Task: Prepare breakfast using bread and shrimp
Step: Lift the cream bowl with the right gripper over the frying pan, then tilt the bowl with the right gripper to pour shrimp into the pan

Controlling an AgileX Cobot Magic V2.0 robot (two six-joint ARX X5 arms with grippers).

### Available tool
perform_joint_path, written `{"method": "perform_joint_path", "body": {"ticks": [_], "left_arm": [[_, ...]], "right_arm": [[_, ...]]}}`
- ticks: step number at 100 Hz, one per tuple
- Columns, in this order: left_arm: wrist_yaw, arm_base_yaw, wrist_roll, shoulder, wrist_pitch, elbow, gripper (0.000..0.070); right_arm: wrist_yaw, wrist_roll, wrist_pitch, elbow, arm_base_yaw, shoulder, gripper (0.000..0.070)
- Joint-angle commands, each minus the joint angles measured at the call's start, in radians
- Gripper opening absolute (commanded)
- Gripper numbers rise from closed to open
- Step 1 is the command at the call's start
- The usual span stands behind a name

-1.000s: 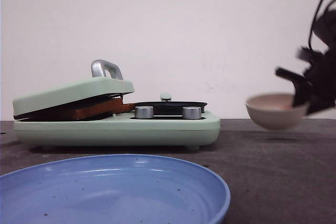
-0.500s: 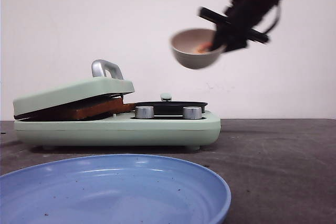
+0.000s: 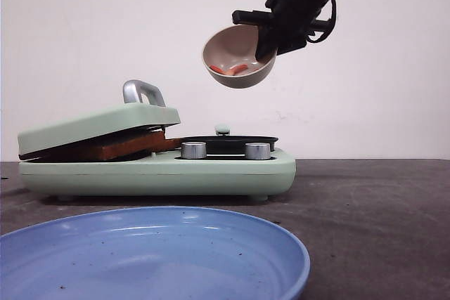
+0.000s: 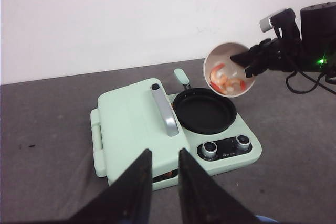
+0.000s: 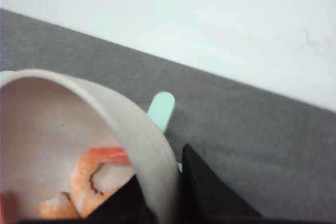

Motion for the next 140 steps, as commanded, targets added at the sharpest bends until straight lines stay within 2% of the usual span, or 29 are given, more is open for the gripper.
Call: {"method": "perform_joint_path", "body": {"ticks": [1, 21, 55, 69, 80, 96, 113, 140], "left_arm": [[-0.001, -0.007, -0.006, 0.005, -0.002, 0.014, 0.001], [-0.001, -0.007, -0.005, 0.005, -0.016, 0.014, 0.001], [-0.001, -0.007, -0.005, 0.005, -0.025, 0.014, 0.001], [-0.001, -0.007, -0.005, 0.005, -0.025, 0.014, 0.001], [-0.001, -0.007, -0.005, 0.005, -0.026, 0.014, 0.001], [-0.001, -0.007, -0.006, 0.005, -0.029, 0.014, 0.001], [-0.001, -0.007, -0.006, 0.005, -0.043, 0.014, 0.001], [-0.001, -0.007, -0.006, 0.005, -0.05, 0.014, 0.001]], "right_arm": [[0.007, -0.039, 0.04, 0.024, 0.015, 0.007, 0.0], [0.092, -0.097, 0.122, 0.025, 0.047, 0.019, 0.0], [0.246, -0.229, 0.179, 0.025, 0.082, 0.046, 0.0], [0.27, -0.236, 0.184, 0.025, 0.089, 0.068, 0.0], [0.324, -0.264, 0.189, 0.025, 0.091, 0.073, 0.0], [0.364, -0.372, 0.272, 0.025, 0.108, 0.08, 0.0], [0.366, -0.505, 0.352, 0.025, 0.13, 0.08, 0.0], [0.391, -0.651, 0.361, 0.026, 0.145, 0.085, 0.0]]}}
